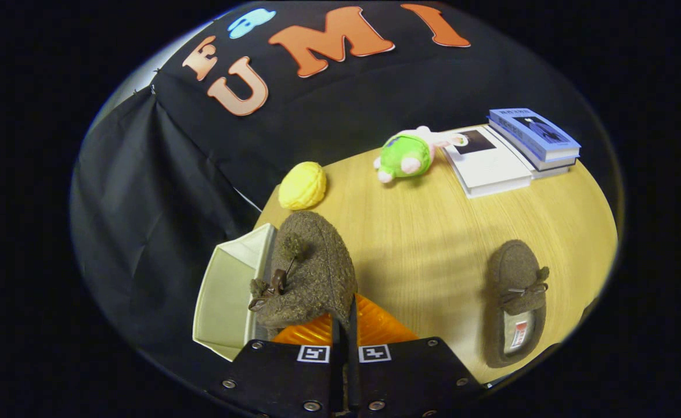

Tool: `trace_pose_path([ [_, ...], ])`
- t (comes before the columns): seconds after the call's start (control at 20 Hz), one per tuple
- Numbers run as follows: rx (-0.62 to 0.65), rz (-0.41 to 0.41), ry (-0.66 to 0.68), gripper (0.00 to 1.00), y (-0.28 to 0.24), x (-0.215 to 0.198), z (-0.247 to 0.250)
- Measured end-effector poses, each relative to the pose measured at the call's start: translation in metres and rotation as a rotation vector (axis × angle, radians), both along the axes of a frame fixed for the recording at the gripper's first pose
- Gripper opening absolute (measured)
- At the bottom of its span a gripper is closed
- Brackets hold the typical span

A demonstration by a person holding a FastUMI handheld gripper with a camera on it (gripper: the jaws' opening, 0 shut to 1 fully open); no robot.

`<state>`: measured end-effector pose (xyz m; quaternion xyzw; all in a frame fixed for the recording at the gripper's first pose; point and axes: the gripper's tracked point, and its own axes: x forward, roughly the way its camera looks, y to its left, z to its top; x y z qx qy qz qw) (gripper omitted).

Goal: Open the storage box then place both shoes into the box .Put the left shoe in first, then the right shoe, with the right side of both shoes facing outward in a uniform manner.

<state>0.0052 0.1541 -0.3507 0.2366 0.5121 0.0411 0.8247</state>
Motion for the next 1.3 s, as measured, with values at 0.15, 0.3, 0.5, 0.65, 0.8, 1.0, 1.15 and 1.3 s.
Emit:
trace_pose_path([
  [0.15, 0.025, 0.034, -0.046, 0.04, 0.031, 0.016, 0.023],
  [0.3, 0.068, 0.058, -0.063, 0.04, 0.068, 0.027, 0.036],
  [0.5, 0.094, 0.097, -0.04, 0.04, 0.115, 0.036, 0.035],
  [0.65, 0.088, 0.121, -0.016, 0.04, 0.141, 0.042, 0.025],
  [0.8, 0.071, 0.138, 0.016, 0.04, 0.167, 0.047, 0.007],
  [1.0, 0.069, 0.182, 0.094, 0.04, 0.199, 0.04, -0.024],
  [1.15, 0.061, 0.183, 0.168, 0.04, 0.213, 0.034, -0.051],
  [1.3, 0.036, 0.18, 0.22, 0.04, 0.219, 0.028, -0.072],
])
